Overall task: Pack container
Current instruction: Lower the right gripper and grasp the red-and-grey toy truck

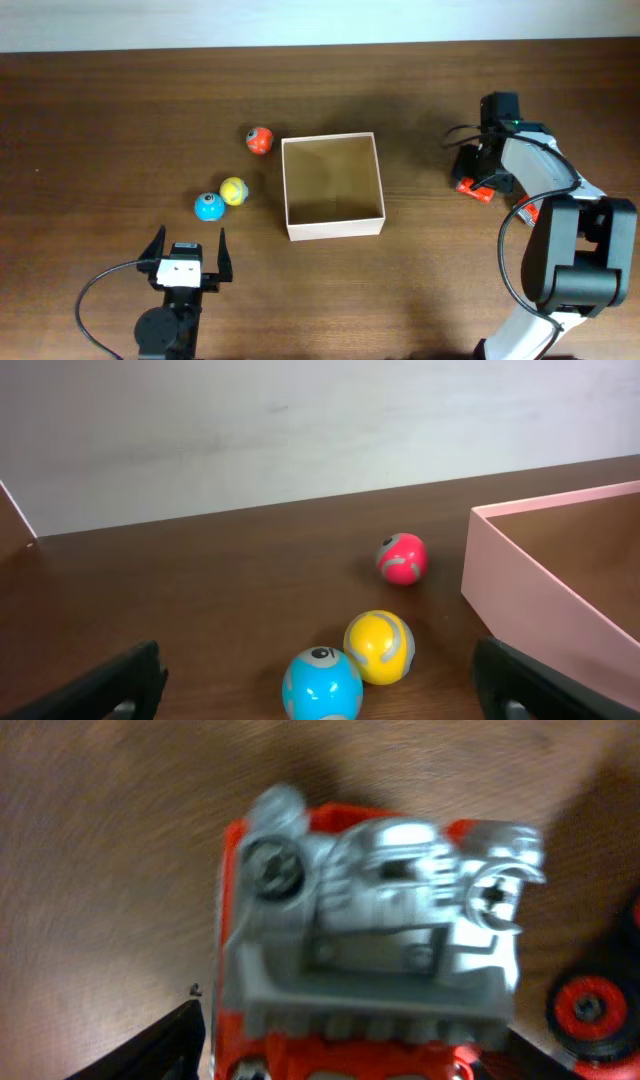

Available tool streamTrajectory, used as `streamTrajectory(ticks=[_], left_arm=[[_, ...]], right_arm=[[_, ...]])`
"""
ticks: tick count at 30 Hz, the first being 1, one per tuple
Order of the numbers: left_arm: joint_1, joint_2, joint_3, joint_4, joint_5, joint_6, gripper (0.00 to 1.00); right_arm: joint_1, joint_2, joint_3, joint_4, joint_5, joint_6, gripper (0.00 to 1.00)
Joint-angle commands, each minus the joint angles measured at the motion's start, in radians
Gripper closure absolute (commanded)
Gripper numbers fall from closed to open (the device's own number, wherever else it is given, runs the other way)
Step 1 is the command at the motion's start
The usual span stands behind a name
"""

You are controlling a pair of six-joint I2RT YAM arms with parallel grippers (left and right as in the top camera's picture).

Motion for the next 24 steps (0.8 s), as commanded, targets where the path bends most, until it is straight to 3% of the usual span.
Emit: streamTrajectory(ticks=[1,6,15,24], left_arm=[[0.006,-0.008,-0.004,-0.002,0.011,0.016,0.01],[0.006,-0.008,-0.004,-0.002,0.011,0.016,0.01],[0.006,-0.008,-0.004,-0.002,0.011,0.016,0.01],[0.006,-0.008,-0.004,-0.002,0.011,0.016,0.01]], right_arm=[[0.000,0.018,0.006,-0.012,-0.104,-0.214,0.25],[0.000,0.018,0.003,-0.017,-0.103,-0.275,0.24],[-0.001,0.068,-0.002,0.022,-0.073,-0.013,0.25],[-0.001,0.144,-0.002,0.040,-0.069,0.029,0.28]])
